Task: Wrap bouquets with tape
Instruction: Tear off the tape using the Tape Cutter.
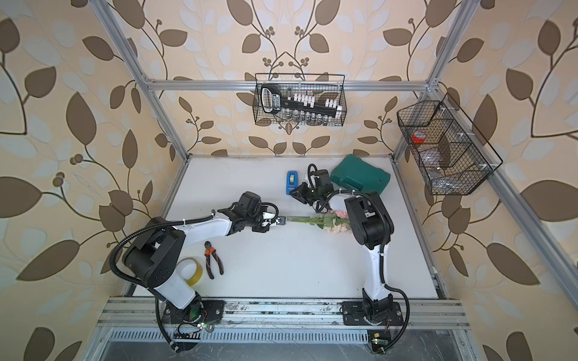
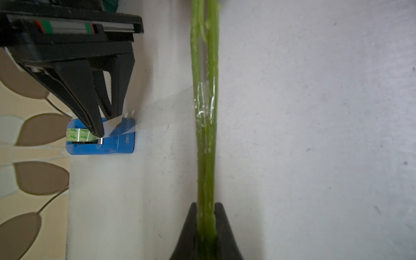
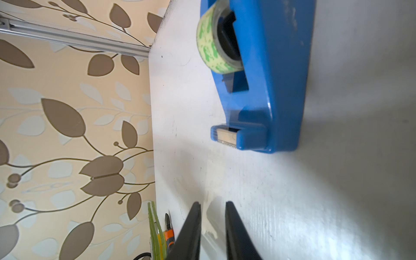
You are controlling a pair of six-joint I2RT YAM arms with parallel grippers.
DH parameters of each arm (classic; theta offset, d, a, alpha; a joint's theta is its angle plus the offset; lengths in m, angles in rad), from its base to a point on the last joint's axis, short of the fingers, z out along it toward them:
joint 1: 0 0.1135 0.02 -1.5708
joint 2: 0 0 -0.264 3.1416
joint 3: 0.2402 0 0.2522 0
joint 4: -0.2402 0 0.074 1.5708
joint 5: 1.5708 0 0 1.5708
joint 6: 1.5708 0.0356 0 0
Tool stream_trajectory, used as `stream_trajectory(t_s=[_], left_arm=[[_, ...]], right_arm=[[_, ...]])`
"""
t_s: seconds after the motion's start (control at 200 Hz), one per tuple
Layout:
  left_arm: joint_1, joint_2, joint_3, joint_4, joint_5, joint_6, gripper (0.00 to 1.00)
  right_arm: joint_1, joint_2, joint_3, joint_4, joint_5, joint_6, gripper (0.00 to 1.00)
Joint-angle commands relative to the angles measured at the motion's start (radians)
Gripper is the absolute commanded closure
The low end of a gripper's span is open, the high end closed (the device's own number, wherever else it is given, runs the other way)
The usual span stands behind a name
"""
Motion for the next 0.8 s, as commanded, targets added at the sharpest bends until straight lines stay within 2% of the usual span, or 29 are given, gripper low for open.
stream_trajectory(t_s=[0.0,0.165,0.3,0.575,0.71,0.795], left_arm=[[-0.012,-0.001,0.024,-0.006,0.036,0.050,1.00],[-0.014,0.002,0.026,-0.010,0.037,0.050,1.00],[-0.013,0.008,0.028,-0.008,0.032,0.055,1.00],[-0.025,-0.008,-0.005,0.071,0.047,0.042,1.00],[-0.027,-0.024,-0.006,0.071,0.037,0.067,1.00],[-0.027,-0.046,-0.009,0.075,0.039,0.068,1.00]], right_arm=[[0.006,0.032,-0.001,0.018,-0.008,0.013,0.79],[0.005,0.054,-0.001,0.029,-0.014,0.022,0.84],[0.006,0.082,0.009,0.013,-0.012,0.028,1.00],[0.016,0.110,-0.010,-0.004,0.060,0.056,1.00],[0.033,0.106,0.051,-0.148,0.142,0.010,1.00],[0.042,0.110,0.062,-0.170,0.164,0.034,1.00]])
